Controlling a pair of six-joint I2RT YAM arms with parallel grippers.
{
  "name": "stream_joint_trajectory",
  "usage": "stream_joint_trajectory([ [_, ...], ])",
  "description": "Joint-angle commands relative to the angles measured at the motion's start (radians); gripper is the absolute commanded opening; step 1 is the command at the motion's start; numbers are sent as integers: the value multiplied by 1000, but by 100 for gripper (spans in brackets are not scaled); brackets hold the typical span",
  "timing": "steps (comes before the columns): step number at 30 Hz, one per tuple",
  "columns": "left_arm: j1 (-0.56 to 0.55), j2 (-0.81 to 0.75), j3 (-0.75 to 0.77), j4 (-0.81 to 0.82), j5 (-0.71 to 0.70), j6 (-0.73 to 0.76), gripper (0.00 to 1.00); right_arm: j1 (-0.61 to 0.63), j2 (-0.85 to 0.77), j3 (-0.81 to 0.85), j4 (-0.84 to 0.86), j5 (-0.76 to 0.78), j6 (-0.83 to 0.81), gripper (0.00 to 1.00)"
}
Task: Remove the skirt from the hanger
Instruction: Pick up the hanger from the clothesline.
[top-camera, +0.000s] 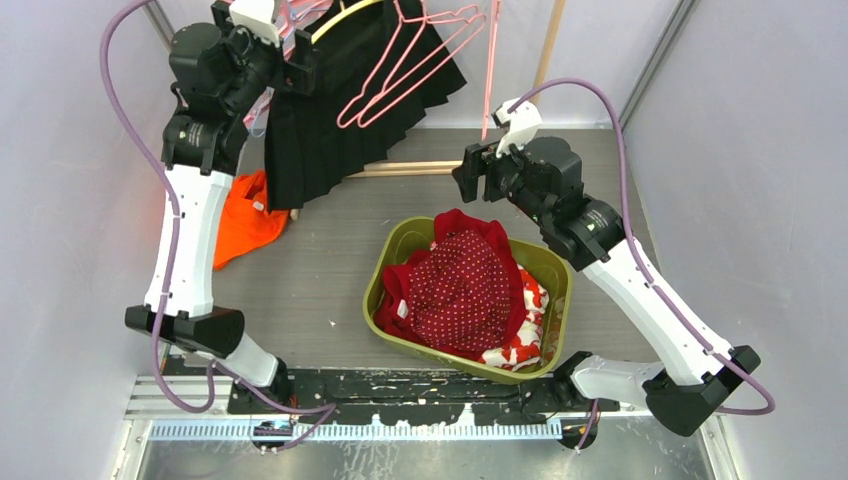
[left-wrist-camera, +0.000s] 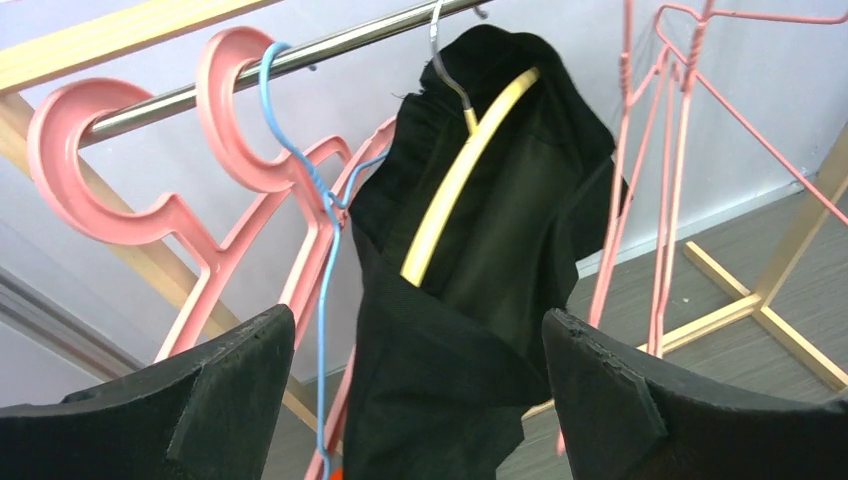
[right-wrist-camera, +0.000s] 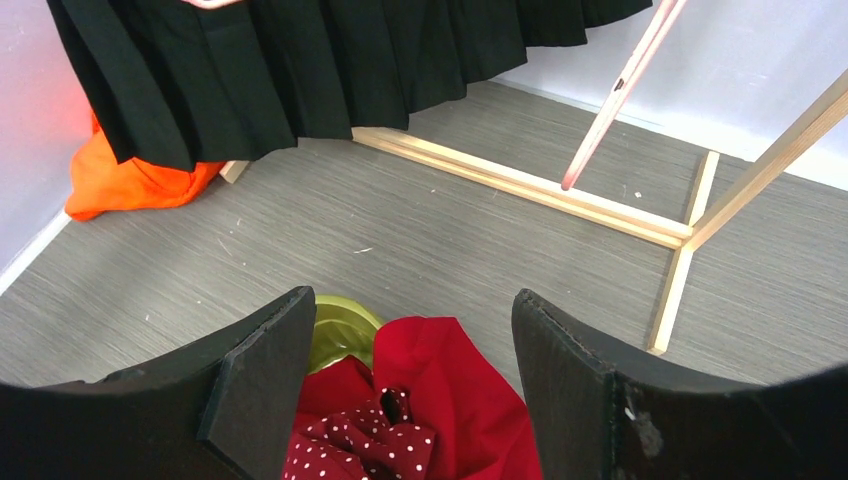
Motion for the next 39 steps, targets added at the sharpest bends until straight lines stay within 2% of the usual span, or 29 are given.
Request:
stream_joint_trajectory([
  [1, 66, 69, 39, 22, 135, -60, 92, -3, -18, -6, 83, 1, 6, 77],
  [11, 80, 209, 181, 42, 231, -146, 90, -11, -20, -25, 114, 21, -9, 77],
  [20, 80, 254, 192, 72, 270, -185, 88, -23, -11, -28, 115, 19, -8, 77],
  [26, 81, 278, 183, 66, 288, -193, 81, -25, -5, -23, 116, 16, -4, 77],
  [31, 80, 314, 191, 54, 259, -166, 81, -34, -8, -23, 102, 18, -7, 77],
  [34, 80, 341, 213, 38, 252, -159, 75, -41, -9, -20, 97, 18, -9, 77],
  [37, 80, 352, 217, 31, 266, -170, 64, -49, -5, -21, 97, 13, -10, 77],
  [39, 81, 352, 216, 27, 270, -175, 62, -51, -1, -26, 99, 9, -6, 77],
])
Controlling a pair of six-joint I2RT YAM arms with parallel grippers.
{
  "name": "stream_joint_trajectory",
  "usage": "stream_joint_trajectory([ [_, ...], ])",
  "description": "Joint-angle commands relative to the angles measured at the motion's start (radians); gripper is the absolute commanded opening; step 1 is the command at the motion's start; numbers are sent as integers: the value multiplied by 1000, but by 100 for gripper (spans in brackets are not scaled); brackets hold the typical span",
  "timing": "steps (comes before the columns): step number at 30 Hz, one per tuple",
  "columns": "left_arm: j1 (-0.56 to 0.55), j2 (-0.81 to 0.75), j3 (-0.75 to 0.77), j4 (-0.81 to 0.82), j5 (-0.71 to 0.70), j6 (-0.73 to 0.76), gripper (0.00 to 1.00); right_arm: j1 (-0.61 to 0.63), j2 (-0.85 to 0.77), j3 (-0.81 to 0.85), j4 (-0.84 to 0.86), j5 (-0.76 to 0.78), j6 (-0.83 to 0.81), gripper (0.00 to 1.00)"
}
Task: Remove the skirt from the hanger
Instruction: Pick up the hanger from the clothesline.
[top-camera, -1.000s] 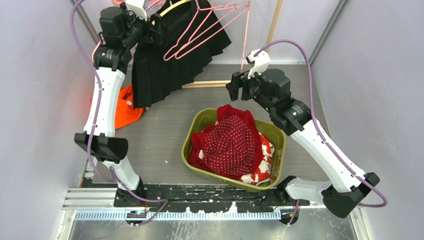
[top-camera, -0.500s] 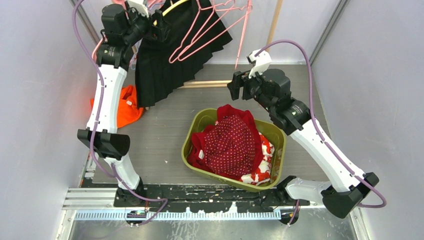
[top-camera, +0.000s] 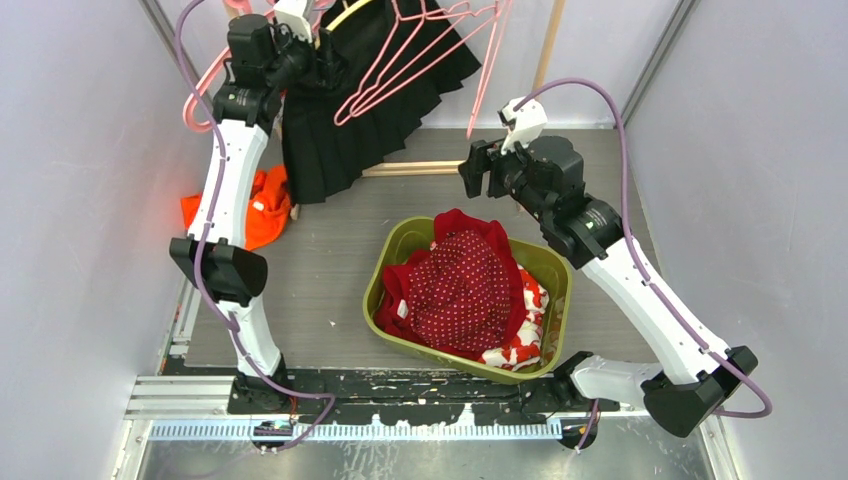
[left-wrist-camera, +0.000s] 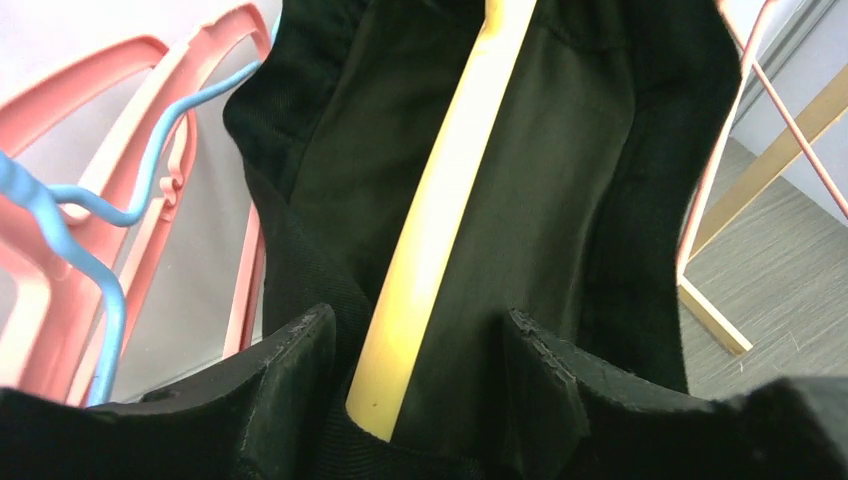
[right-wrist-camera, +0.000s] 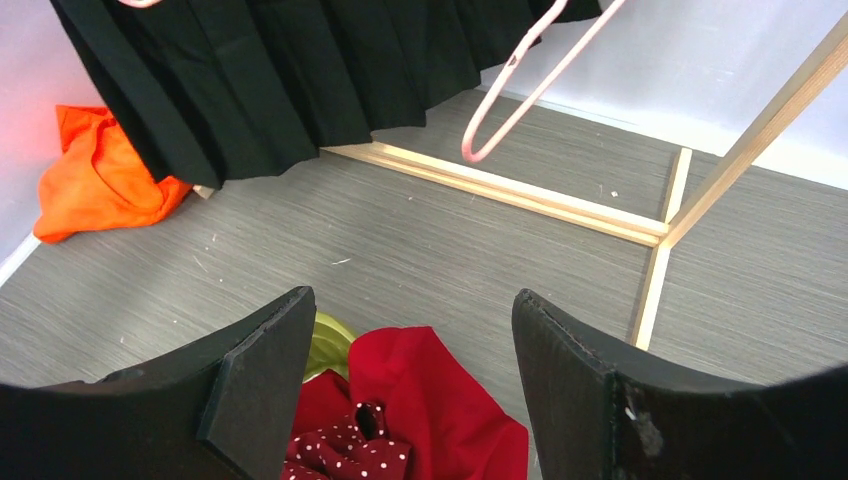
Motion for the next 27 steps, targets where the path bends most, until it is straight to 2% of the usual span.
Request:
stream_joint_trajectory([
  [1, 4, -10, 43, 2, 12, 1, 61, -10, 0, 12, 49, -1, -1, 77],
  [3, 3, -15, 40, 2, 10, 3, 59, -11, 2, 9, 54, -7, 5, 77],
  [4, 3, -20, 41, 2, 9, 3, 55, -10, 3, 9, 54, -8, 7, 77],
  [6, 3, -23, 43, 4, 9, 1, 36, -11, 5, 9, 54, -10, 9, 77],
  [8, 3, -26, 44, 7, 4, -6, 8, -12, 7, 9, 54, -11, 11, 77],
  [9, 3, -25, 43, 9, -1, -10, 1, -12, 8, 8, 53, -13, 11, 77],
  [27, 3, -29, 54, 106, -19, -29, 0, -11, 16, 10, 35, -29, 17, 77],
])
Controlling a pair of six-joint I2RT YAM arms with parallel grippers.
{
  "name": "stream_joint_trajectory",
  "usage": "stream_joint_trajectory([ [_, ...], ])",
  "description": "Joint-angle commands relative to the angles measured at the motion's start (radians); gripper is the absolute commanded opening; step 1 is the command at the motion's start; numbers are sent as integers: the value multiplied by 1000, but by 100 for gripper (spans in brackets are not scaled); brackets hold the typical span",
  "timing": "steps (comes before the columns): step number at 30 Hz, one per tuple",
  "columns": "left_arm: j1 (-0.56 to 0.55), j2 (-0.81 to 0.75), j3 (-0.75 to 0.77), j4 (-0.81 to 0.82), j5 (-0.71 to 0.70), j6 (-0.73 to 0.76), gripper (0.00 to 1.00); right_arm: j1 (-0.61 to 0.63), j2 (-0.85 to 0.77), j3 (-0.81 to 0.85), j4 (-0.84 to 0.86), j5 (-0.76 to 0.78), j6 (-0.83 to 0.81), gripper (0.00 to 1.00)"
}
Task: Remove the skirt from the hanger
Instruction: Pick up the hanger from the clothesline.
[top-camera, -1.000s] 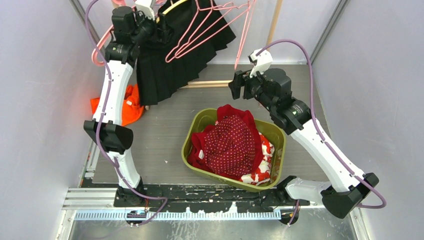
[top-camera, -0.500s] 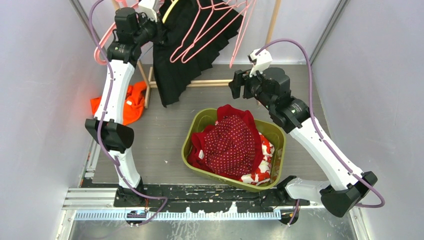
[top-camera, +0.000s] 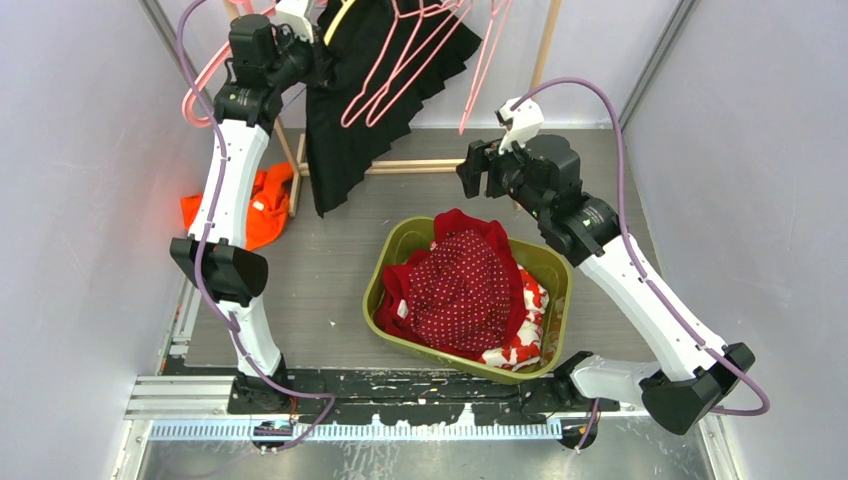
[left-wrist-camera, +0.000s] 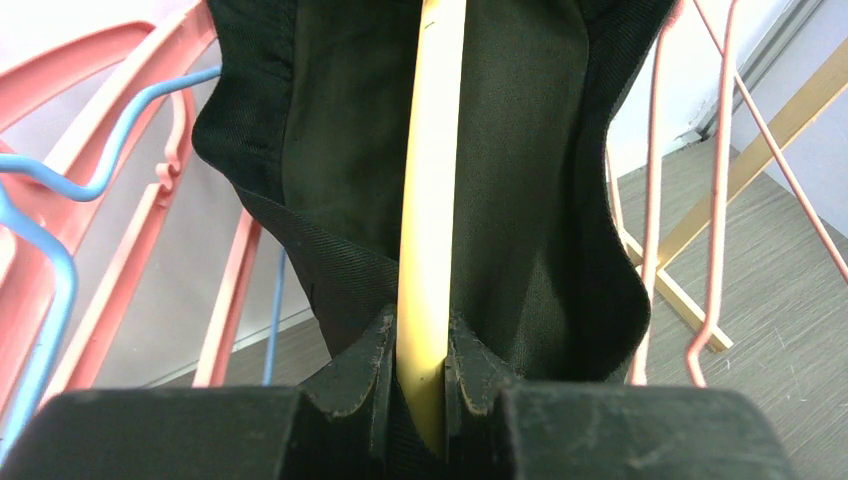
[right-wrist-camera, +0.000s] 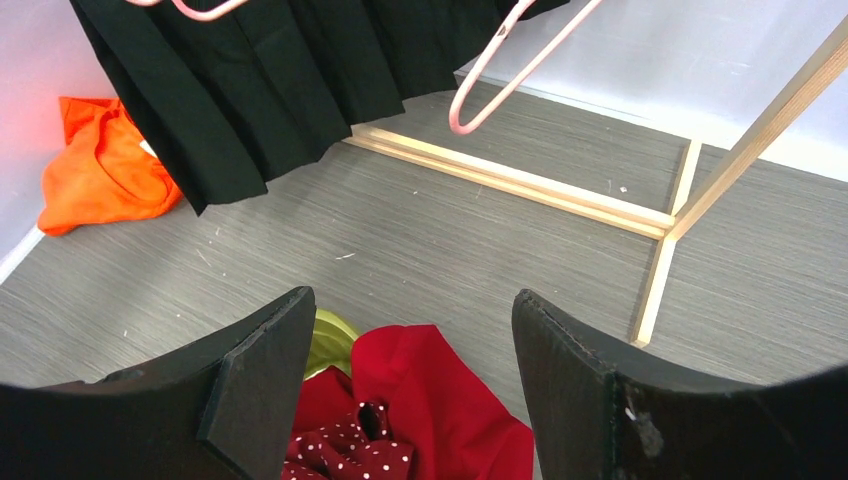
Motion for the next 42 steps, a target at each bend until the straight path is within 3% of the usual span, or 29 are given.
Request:
stream_joint_trajectory([
  [1, 6, -39, 53, 120, -29, -9, 0, -2, 2, 10, 35, -10, 13, 77],
  [15, 4, -166, 16, 207, -74, 23, 0, -2, 21, 9, 40, -26, 25, 77],
  [27, 4, -292, -189, 258, -89, 28, 0, -3, 22, -3, 41, -39, 39, 77],
  [35, 4, -426, -386, 203, -88, 57, 0, -2, 25, -8, 37, -30, -6, 76],
  [42, 5, -600, -508, 63, -108, 108, 0, -2, 17, -4, 19, -1, -90, 76],
])
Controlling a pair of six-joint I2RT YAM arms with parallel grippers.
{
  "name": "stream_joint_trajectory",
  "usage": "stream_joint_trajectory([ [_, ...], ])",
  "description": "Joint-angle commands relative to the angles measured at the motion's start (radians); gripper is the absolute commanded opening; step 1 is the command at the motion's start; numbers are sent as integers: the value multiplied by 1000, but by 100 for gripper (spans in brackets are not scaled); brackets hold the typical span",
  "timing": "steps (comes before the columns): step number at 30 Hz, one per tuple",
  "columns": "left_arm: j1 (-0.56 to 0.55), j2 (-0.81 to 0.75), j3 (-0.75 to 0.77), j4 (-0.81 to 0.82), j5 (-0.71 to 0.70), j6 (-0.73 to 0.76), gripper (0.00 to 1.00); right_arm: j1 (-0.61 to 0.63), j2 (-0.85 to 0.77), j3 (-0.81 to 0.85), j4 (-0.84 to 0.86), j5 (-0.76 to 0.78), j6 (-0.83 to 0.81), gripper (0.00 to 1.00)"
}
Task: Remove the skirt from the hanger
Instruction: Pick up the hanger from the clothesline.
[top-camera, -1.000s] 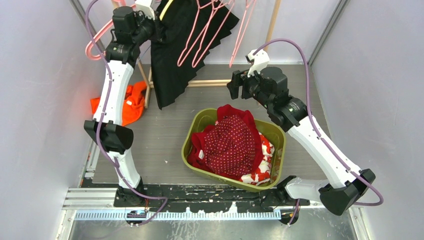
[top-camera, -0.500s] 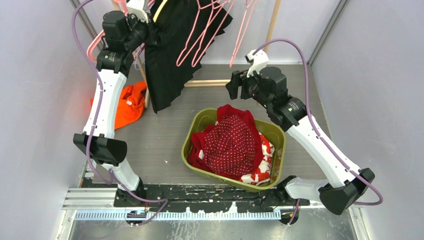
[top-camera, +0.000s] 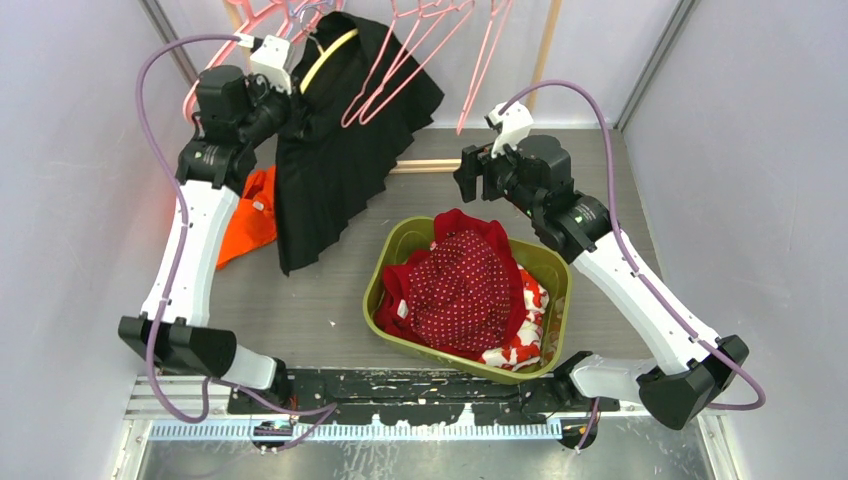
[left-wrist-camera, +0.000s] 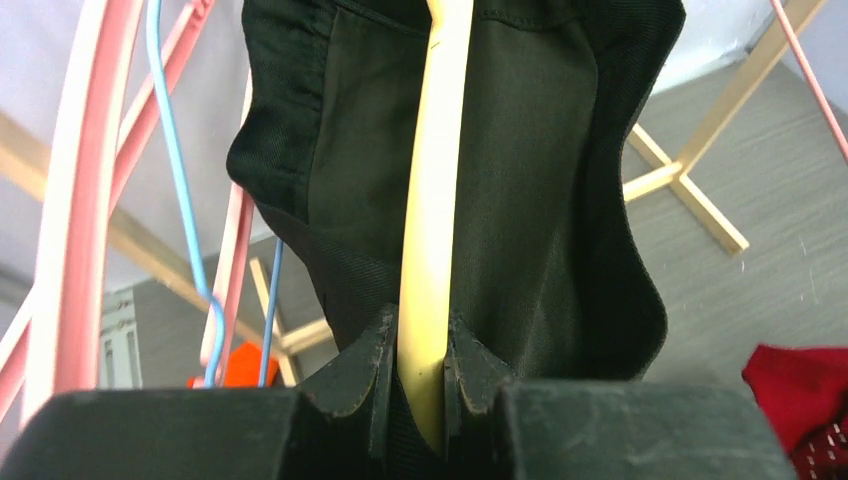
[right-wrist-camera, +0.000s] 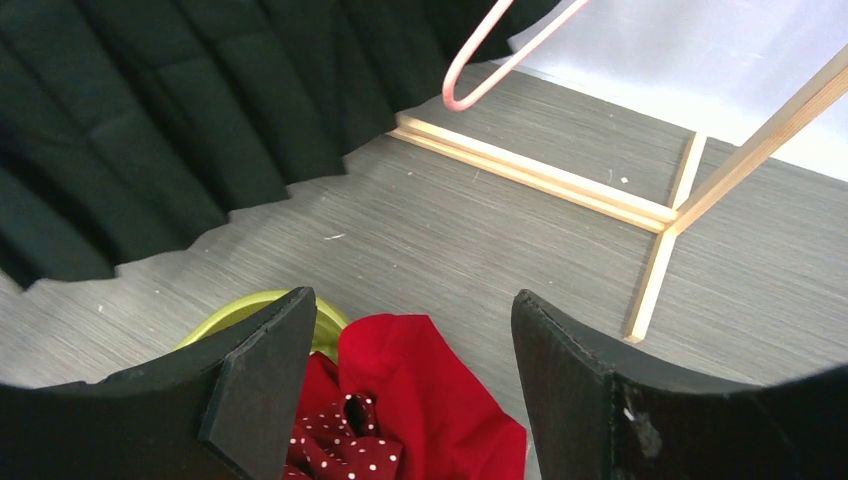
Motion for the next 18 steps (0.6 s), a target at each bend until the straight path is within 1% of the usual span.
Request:
stream_joint_trajectory([
  [1, 4, -173, 3, 22, -5, 46, 0, -2, -10, 16, 20, 17, -57, 76],
  [7, 4, -331, -60, -110, -26, 81, 0, -3, -13, 40, 20, -3, -40, 76],
  [11, 4, -424, -122, -179, -19, 83, 0, 0, -12, 66, 8, 18, -94, 76],
  [18, 4, -583, -241, -256, -15, 61, 0, 15, -3, 114, -28, 9, -96, 76],
])
